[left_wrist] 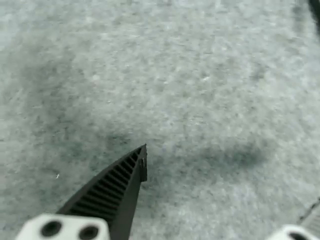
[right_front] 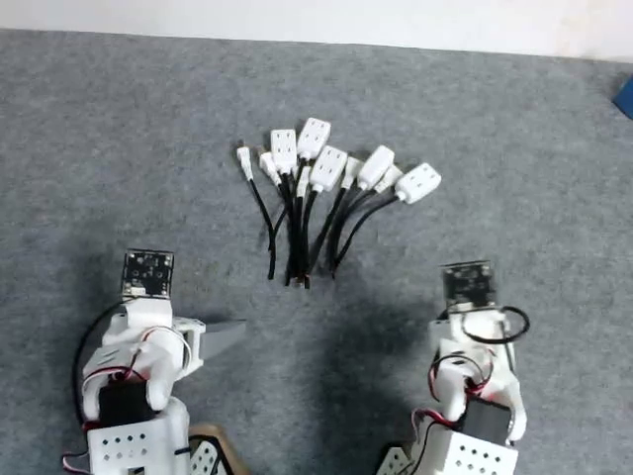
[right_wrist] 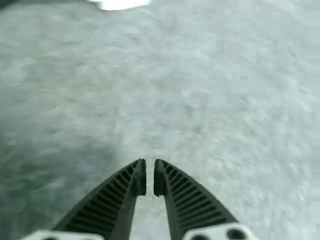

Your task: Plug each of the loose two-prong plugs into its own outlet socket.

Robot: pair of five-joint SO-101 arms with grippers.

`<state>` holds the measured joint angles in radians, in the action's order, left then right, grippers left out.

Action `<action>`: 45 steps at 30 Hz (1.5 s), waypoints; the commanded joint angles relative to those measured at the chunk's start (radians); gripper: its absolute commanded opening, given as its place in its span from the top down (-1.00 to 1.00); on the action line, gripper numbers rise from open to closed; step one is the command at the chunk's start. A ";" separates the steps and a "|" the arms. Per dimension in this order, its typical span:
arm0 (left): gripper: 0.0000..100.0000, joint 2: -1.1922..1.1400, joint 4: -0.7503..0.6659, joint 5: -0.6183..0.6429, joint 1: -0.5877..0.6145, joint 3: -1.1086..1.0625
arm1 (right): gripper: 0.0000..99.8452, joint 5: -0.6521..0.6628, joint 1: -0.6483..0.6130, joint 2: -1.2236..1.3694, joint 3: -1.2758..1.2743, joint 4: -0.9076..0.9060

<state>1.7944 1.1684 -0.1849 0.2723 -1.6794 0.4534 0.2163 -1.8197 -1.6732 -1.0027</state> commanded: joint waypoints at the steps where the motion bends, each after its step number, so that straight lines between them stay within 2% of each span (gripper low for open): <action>1: -0.01 0.004 -0.074 0.006 0.015 -0.016 | 0.89 -0.021 0.047 -0.001 0.128 -0.001; 5: -0.01 0.004 -0.221 0.008 0.019 0.004 | 0.80 -0.066 0.002 0.001 0.366 -0.137; 10: -0.01 0.002 -0.236 0.009 0.016 0.133 | 0.67 -0.236 -0.104 0.062 0.644 -0.236; 16: -0.01 -0.005 -0.239 0.009 0.016 0.317 | 0.67 -0.344 -0.289 0.553 0.878 -0.298; 22: -0.01 -0.012 -0.255 0.012 0.005 0.355 | 0.67 -0.356 -0.361 1.072 1.135 -0.289; 25: -0.01 -0.093 -0.187 0.012 -0.077 0.361 | 0.67 -0.414 -0.381 1.227 1.219 -0.277; 28: -0.01 -0.300 -0.164 0.009 -0.163 0.438 | 0.67 -0.471 -0.395 1.310 1.245 -0.199; 30: -0.01 -0.498 -0.160 0.009 -0.191 0.576 | 0.67 -0.480 -0.395 1.339 1.230 -0.157; 32: -0.01 -0.742 -0.097 0.009 -0.209 0.783 | 0.67 -0.482 -0.395 1.349 1.187 -0.122; 37: -0.01 -1.389 0.203 0.009 -0.311 1.440 | 0.67 -0.482 -0.395 1.349 1.020 0.044; 41: -0.01 -1.822 0.442 0.014 -0.400 1.966 | 0.67 -0.482 -0.397 1.353 0.905 0.128; 43: -0.01 -1.991 0.528 0.028 -0.440 2.190 | 0.67 -0.482 -0.418 1.357 0.855 0.168; 45: -0.01 -2.129 0.557 0.092 -0.460 2.393 | 0.67 -0.482 -0.430 1.351 0.808 0.211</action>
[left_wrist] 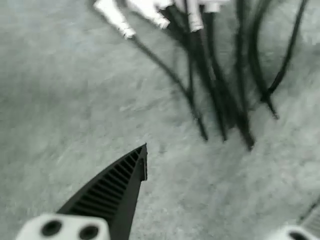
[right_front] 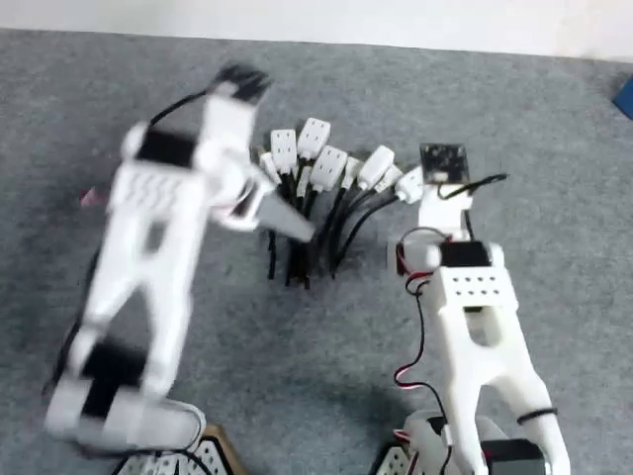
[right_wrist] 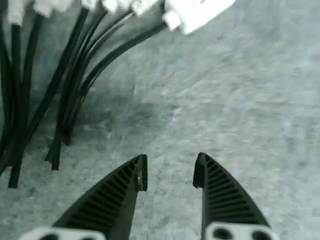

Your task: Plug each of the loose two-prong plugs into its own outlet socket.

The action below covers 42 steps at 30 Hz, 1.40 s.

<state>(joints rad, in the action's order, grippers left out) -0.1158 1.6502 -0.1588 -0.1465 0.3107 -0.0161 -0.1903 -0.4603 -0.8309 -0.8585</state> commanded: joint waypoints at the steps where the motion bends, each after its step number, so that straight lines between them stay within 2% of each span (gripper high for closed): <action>1: -0.01 -0.278 0.074 0.098 -0.044 0.495 | 0.67 -0.012 -0.033 -0.010 -0.048 0.079; 7: -0.01 -0.602 0.080 0.127 -0.096 0.903 | 0.67 -0.012 -0.022 -0.010 -0.065 0.096; 10: -0.01 -0.722 0.081 0.129 -0.160 1.010 | 0.67 -0.014 0.051 -0.010 -0.047 0.097; 13: -0.01 -0.806 0.072 0.126 -0.249 1.078 | 0.67 -0.095 0.166 -0.010 -0.010 0.097; 16: -0.01 -0.878 -0.015 0.129 -0.303 1.139 | 0.67 -0.133 0.260 -0.005 0.012 0.097; 18: -0.01 -0.931 -0.124 0.130 -0.308 1.168 | 0.67 -0.132 0.271 -0.001 0.010 0.105; 21: -0.01 -0.998 -0.226 0.126 -0.314 1.179 | 0.67 -0.130 0.265 -0.001 -0.010 0.156; 24: -0.01 -1.033 -0.163 0.106 -0.323 1.184 | 0.67 -0.130 0.243 0.001 -0.038 0.196; 30: -0.01 -0.912 0.133 0.103 -0.384 1.178 | 0.67 -0.130 0.209 0.001 -0.048 0.200; 37: -0.01 -0.782 0.137 0.149 -0.423 0.964 | 0.67 -0.130 0.209 0.002 -0.048 0.200; 42: -0.01 -0.711 0.137 0.152 -0.467 0.891 | 0.67 -0.130 0.209 0.002 -0.048 0.202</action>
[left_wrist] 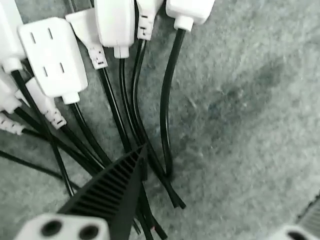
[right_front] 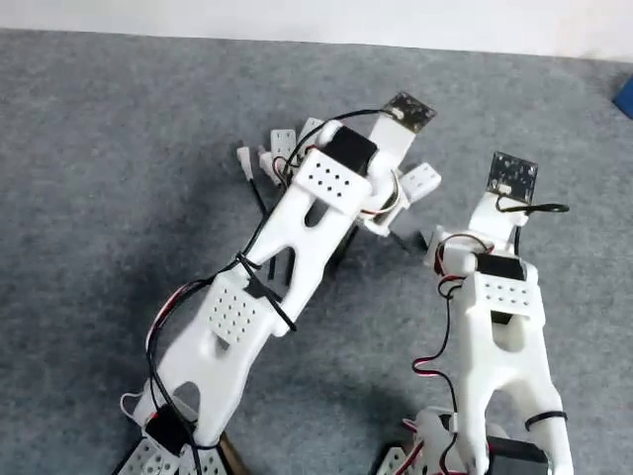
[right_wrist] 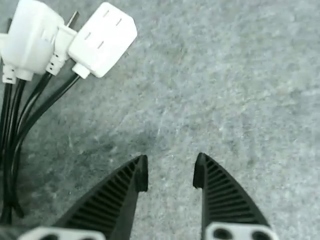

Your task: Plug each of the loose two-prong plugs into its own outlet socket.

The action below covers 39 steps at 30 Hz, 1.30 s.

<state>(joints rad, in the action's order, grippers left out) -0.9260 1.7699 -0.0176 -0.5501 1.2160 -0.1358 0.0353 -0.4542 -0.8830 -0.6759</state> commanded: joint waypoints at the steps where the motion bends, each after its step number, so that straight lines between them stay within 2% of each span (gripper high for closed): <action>1: -0.01 0.110 0.017 0.011 -0.073 -0.028 | 0.67 -0.011 -0.016 -0.004 0.004 0.019; 15: -0.01 0.153 0.014 0.003 -0.102 -0.091 | 0.67 -0.012 -0.019 -0.005 0.004 0.021; 19: -0.01 0.150 0.012 -0.084 -0.105 -0.094 | 0.67 -0.011 -0.036 -0.005 0.004 0.021; 26: -0.01 0.151 0.008 -0.083 -0.099 -0.088 | 0.67 -0.011 -0.038 -0.005 0.004 0.018; 33: -0.01 0.150 -0.103 -0.083 0.012 -0.088 | 0.67 -0.011 -0.038 -0.012 0.022 -0.053; 39: -0.01 0.148 -0.261 -0.087 0.111 -0.094 | 0.67 -0.011 -0.031 -0.005 0.048 -0.051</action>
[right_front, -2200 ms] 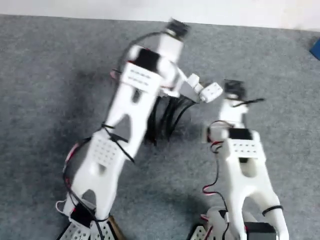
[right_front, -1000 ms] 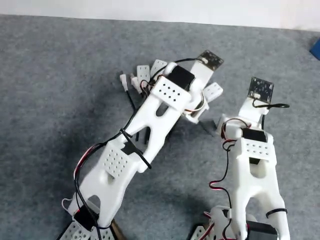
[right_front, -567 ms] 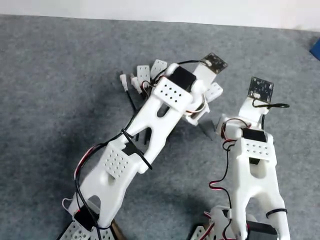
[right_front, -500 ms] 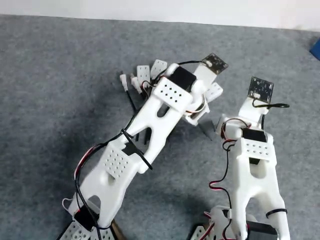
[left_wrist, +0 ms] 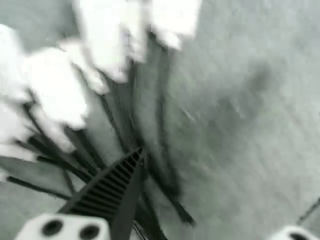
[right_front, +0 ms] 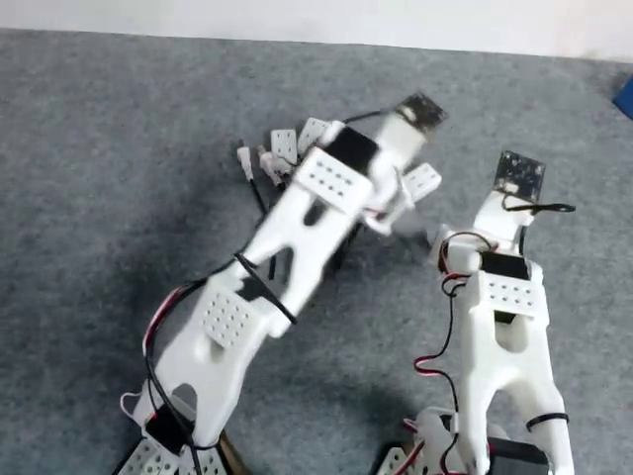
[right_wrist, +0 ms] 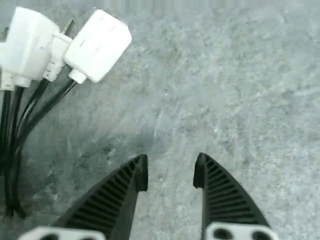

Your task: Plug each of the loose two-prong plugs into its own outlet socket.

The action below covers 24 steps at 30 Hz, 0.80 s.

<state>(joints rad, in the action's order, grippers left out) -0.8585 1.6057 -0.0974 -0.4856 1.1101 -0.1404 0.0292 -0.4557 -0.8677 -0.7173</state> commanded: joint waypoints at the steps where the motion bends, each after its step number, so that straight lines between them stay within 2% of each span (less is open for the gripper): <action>1: -0.01 0.081 -0.137 -0.009 0.065 0.012 | 0.67 -0.006 -0.024 -0.004 0.033 -0.010; 5: -0.01 0.045 -0.307 -0.008 0.140 0.012 | 0.67 -0.006 0.062 -0.004 0.033 0.036; 9: -0.01 -0.048 -0.439 -0.009 0.154 0.018 | 0.67 -0.006 0.168 -0.004 0.033 0.053; 13: -0.01 -0.104 -0.451 -0.083 0.119 0.019 | 0.67 -0.006 0.206 -0.004 0.030 0.053; 16: 0.01 -0.105 -0.451 -0.083 0.113 0.019 | 0.67 -0.006 0.185 -0.004 0.027 0.051; 18: 0.11 -0.105 -0.451 -0.083 0.113 0.019 | 0.67 0.000 0.166 -0.004 0.025 0.051; 24: 0.62 -0.110 -0.451 -0.081 0.104 0.074 | 0.67 0.037 0.159 -0.004 0.024 0.051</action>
<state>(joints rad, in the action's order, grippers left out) -0.9797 1.1730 -0.1695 -0.3690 1.1301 -0.1266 0.2010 -0.4542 -0.8677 -0.6851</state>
